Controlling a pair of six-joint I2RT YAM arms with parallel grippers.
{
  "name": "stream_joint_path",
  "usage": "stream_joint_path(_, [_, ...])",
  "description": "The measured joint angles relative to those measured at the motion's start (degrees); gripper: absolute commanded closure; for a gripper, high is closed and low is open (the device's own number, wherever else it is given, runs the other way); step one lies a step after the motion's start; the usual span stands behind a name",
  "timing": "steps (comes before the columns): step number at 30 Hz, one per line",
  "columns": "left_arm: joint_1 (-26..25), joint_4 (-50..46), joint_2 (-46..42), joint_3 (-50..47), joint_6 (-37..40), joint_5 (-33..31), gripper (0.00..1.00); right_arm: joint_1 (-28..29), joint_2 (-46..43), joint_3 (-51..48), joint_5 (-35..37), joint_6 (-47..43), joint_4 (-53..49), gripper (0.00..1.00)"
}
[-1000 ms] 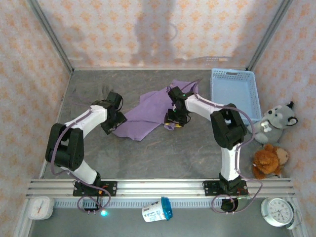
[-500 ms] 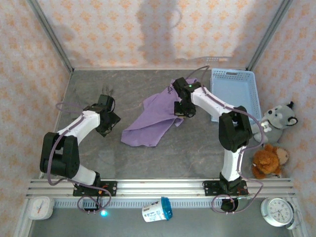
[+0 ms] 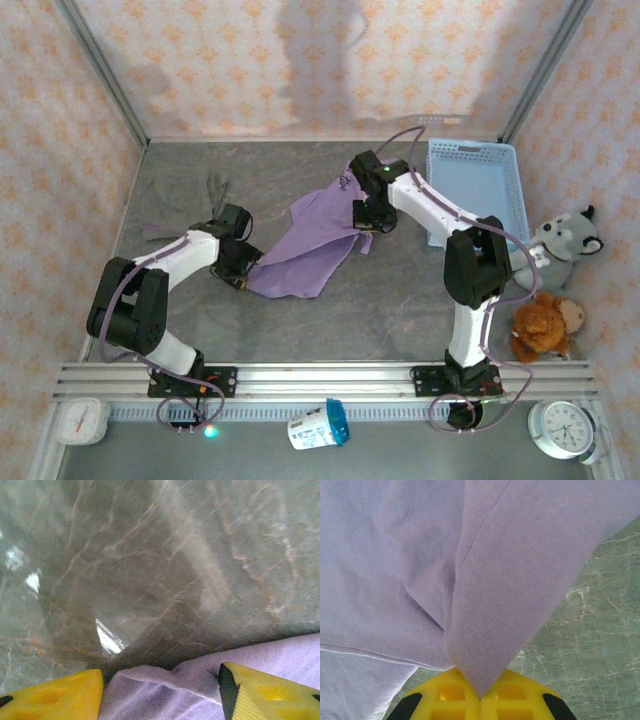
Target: Fold and stack the mixed laundry pile
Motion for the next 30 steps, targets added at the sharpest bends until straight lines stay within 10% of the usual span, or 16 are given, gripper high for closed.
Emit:
stream_joint_path(8, [-1.4, 2.8, 1.6, 0.5, -5.6, 0.6, 0.69, 0.0, 0.0, 0.1, 0.3, 0.0, -0.1, 1.00])
stream_joint_path(11, [-2.4, 3.0, 3.5, 1.7, -6.4, 0.7, 1.00, 0.0, 0.0, 0.1, 0.8, 0.0, -0.1, 1.00])
stream_joint_path(18, [-1.6, -0.1, 7.0, 9.7, -3.1, -1.4, 1.00, -1.6, 0.9, 4.7, 4.1, -2.3, -3.6, 1.00])
stream_joint_path(26, [5.4, -12.1, 20.8, 59.5, 16.6, -6.4, 1.00, -8.1, 12.5, 50.3, 8.2, -8.9, -10.4, 1.00])
stream_joint_path(30, [6.6, -16.8, 26.1, 88.3, 26.1, -7.9, 1.00, -11.9, 7.9, 54.5, 2.8, -9.3, -8.1, 1.00])
